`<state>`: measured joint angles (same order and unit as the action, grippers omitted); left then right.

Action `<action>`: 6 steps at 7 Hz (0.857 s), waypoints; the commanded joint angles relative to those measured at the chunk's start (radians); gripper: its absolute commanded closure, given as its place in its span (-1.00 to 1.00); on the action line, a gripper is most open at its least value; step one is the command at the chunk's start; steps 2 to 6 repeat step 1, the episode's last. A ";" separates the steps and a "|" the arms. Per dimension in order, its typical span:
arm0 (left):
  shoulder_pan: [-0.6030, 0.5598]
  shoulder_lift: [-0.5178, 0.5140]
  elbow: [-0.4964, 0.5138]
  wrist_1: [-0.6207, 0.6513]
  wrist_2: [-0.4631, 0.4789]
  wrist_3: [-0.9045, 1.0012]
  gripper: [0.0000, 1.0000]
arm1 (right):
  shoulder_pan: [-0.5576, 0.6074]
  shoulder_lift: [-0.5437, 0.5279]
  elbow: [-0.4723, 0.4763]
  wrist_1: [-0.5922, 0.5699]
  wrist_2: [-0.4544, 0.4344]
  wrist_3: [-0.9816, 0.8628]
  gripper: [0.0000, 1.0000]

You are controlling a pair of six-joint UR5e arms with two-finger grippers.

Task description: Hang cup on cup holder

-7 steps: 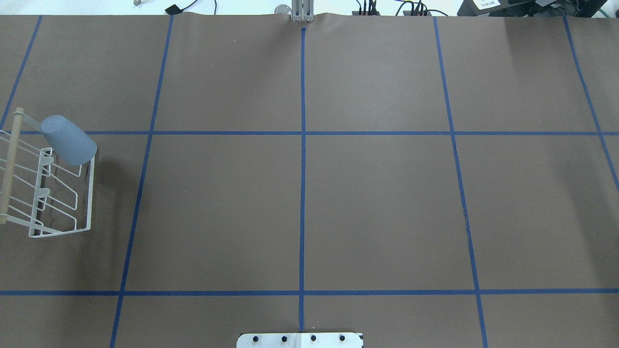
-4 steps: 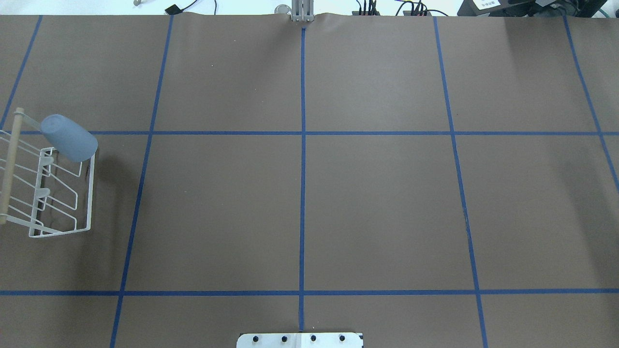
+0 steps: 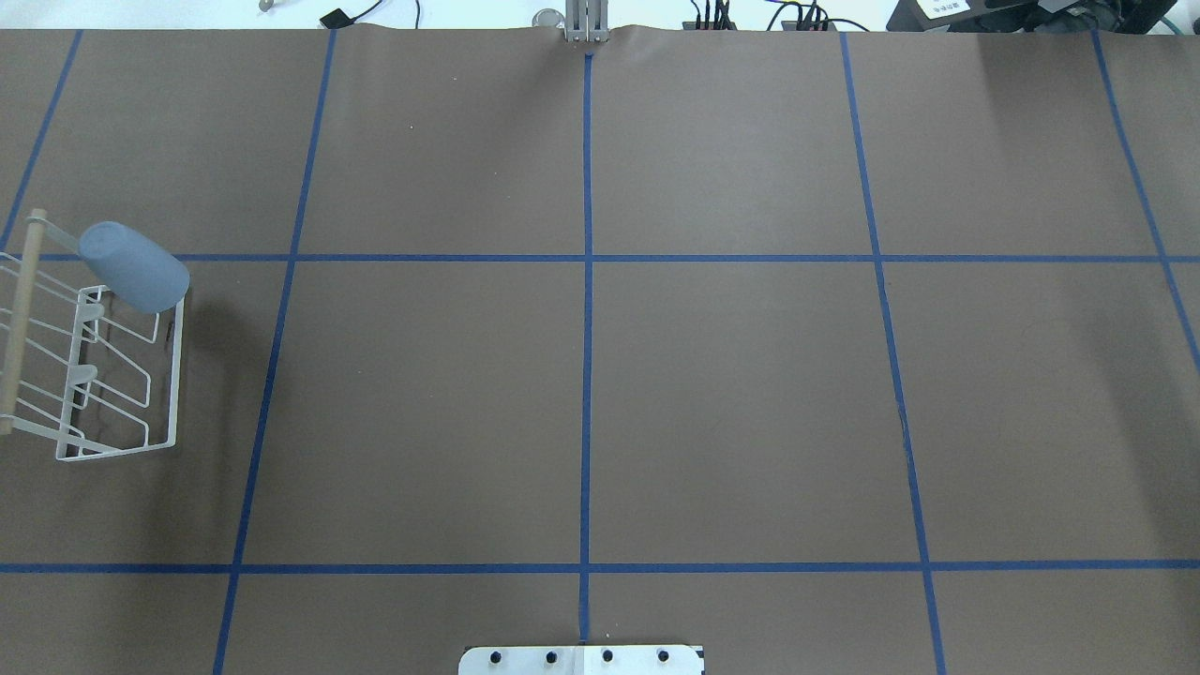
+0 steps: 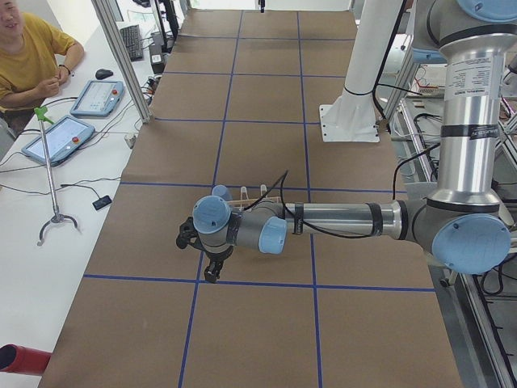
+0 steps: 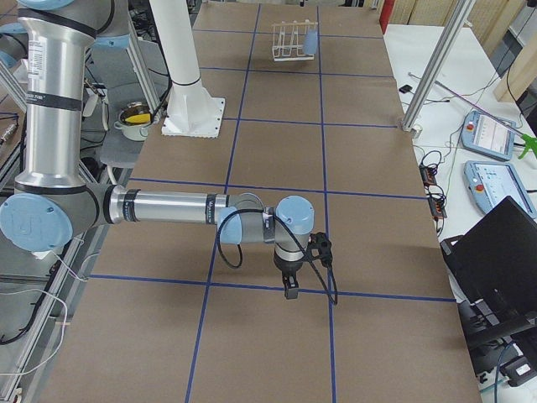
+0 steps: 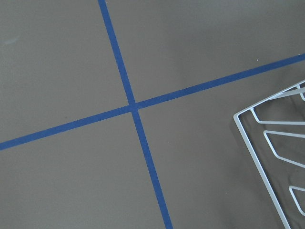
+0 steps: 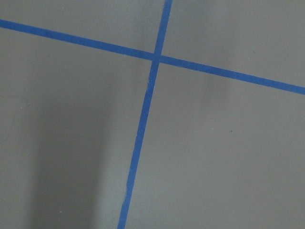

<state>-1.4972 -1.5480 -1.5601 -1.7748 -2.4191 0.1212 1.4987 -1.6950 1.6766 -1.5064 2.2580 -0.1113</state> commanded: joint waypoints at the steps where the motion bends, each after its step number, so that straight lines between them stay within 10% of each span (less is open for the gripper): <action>1: 0.000 0.000 0.002 0.002 0.000 0.000 -0.98 | 0.000 0.002 -0.001 0.000 0.000 -0.002 -1.00; 6: 0.000 0.000 0.002 0.002 0.000 0.000 -0.98 | 0.000 0.002 -0.001 0.000 0.000 -0.002 -1.00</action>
